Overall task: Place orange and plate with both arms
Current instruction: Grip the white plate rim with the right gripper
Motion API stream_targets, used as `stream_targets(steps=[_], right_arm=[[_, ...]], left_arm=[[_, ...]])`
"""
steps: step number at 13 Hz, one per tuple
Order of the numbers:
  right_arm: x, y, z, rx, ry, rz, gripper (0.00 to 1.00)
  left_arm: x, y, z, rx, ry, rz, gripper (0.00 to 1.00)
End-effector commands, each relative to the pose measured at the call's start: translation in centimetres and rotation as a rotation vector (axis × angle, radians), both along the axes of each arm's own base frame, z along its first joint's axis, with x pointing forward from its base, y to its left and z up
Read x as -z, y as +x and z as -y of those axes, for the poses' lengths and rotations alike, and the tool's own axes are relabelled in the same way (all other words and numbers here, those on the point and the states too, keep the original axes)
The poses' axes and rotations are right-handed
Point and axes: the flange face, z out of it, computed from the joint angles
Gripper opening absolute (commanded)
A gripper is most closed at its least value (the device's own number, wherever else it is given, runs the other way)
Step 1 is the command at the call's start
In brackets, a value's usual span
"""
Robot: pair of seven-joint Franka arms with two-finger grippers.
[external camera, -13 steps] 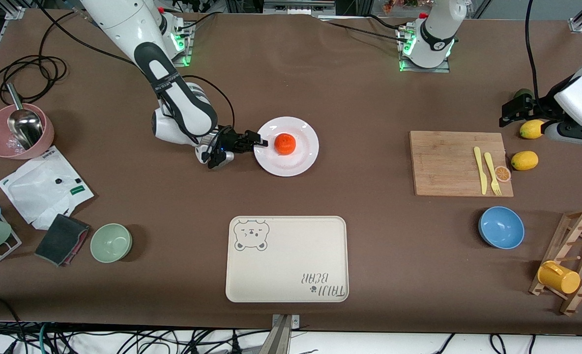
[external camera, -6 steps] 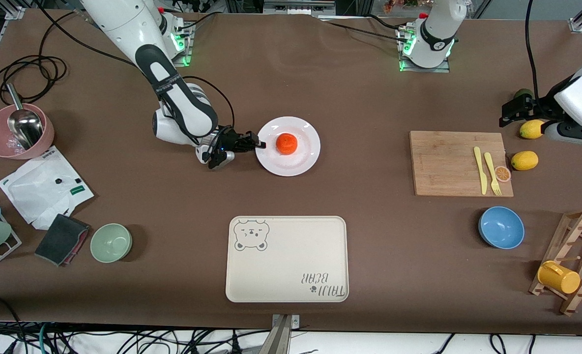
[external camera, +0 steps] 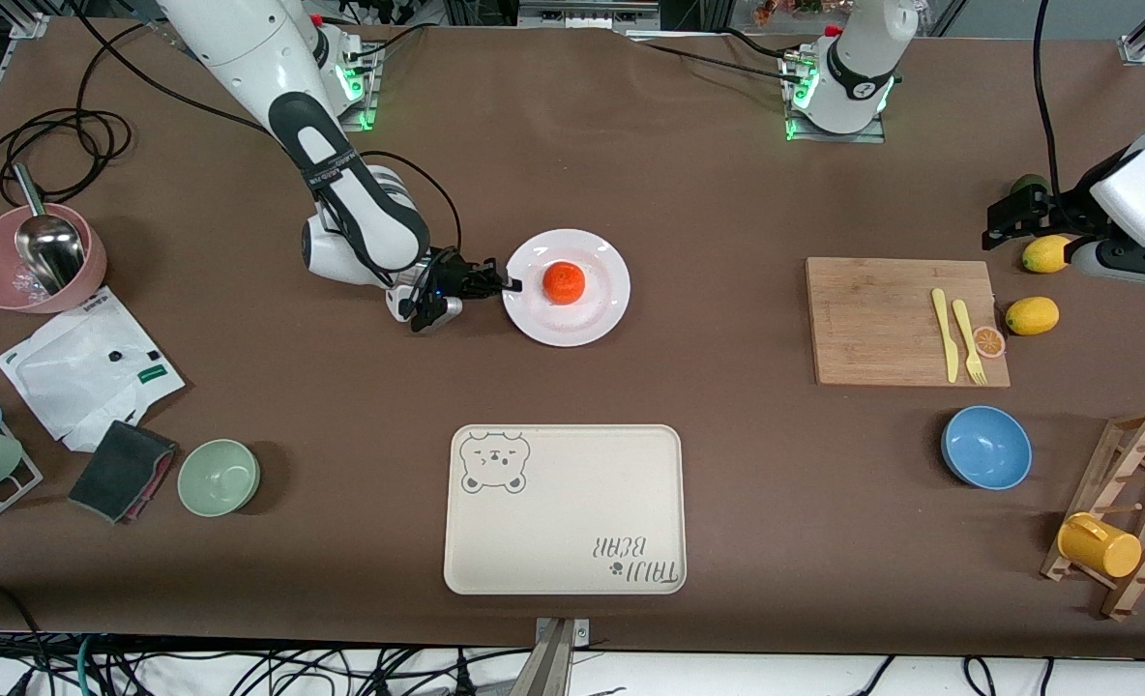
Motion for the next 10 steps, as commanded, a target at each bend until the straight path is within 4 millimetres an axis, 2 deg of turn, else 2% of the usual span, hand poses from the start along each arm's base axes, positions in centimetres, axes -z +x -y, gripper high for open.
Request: stream_targets(steps=[1, 3, 6, 10], right_arm=[[0.0, -0.2, -0.2, 0.006, 0.001, 0.019, 0.13], [0.0, -0.2, -0.2, 0.006, 0.001, 0.019, 0.0], [0.0, 0.1, -0.3, 0.014, 0.003, 0.016, 0.0], [-0.7, 2.6, -0.8, 0.079, 0.03, 0.007, 0.0]], left_arm=[[-0.8, -0.5, 0.0, 0.01, -0.002, 0.0, 1.0], [-0.8, -0.5, 0.0, 0.01, -0.002, 0.0, 1.0], [-0.8, -0.5, 0.0, 0.011, 0.0, 0.0, 1.0], [-0.8, -0.5, 0.0, 0.011, 0.0, 0.0, 1.0]])
